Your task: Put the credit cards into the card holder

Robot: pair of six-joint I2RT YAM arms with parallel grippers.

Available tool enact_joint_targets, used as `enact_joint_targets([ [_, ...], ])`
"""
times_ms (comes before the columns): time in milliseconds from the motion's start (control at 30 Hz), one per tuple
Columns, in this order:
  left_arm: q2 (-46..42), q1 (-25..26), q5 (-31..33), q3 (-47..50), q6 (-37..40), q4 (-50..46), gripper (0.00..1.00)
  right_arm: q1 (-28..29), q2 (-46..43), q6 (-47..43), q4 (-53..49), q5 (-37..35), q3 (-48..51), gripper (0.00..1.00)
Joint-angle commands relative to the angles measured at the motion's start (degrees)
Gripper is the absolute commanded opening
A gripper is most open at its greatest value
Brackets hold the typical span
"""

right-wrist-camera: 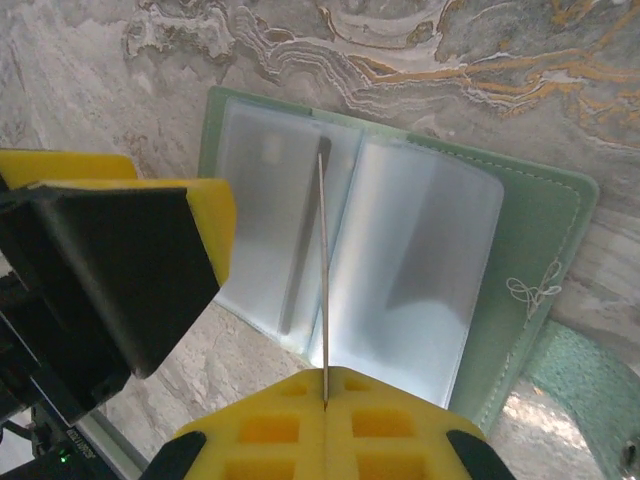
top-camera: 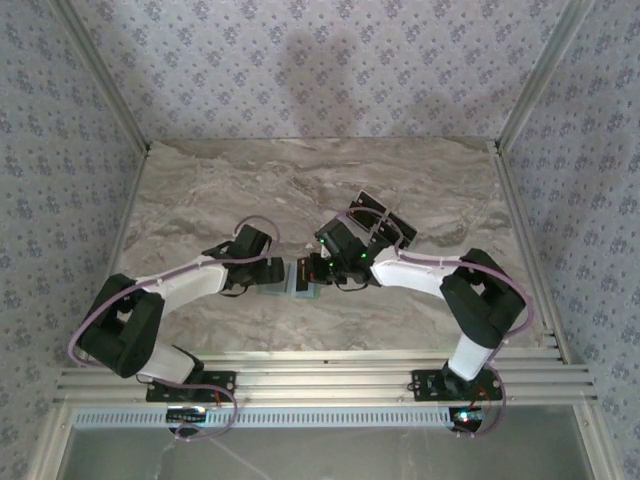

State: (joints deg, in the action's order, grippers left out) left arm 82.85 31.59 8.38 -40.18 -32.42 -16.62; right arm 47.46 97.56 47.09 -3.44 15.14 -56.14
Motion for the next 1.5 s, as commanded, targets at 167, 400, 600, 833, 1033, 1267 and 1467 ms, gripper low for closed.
enact_joint_targets([
  [167, -0.7, 0.0, 5.3, 2.6, -1.4, -3.4, 1.0, 0.4, 3.1, 2.0, 3.0, 0.3, 0.6, 0.0],
  [400, -2.2, 0.4, 6.6, 4.2, -5.3, -5.4, 1.0, -0.5, 3.1, 2.4, 3.4, -0.1, 2.5, 0.0],
  [600, -2.3, 0.5, 7.0, 6.0, -8.7, -6.3, 1.0, -1.1, 2.4, 2.4, 5.7, 1.7, 2.7, 0.0],
  [833, -2.6, 0.6, 7.4, 6.6, -9.8, -6.3, 1.0, -0.9, 2.7, 4.3, 13.1, 6.0, 2.7, 0.0],
  [1033, -1.7, 0.7, 8.6, 6.1, -10.2, -7.1, 1.0, -0.6, 4.5, 5.2, 17.2, 6.8, 3.0, 0.0],
  [1267, -0.8, 0.8, 9.1, 5.6, -10.2, -7.3, 1.0, -0.7, 5.1, 4.5, 18.8, 5.9, 4.0, 0.0],
  [1467, -0.8, 0.8, 9.5, 5.5, -10.5, -7.5, 1.0, -0.9, 5.8, 4.0, 20.0, 6.0, 4.1, 0.0],
])
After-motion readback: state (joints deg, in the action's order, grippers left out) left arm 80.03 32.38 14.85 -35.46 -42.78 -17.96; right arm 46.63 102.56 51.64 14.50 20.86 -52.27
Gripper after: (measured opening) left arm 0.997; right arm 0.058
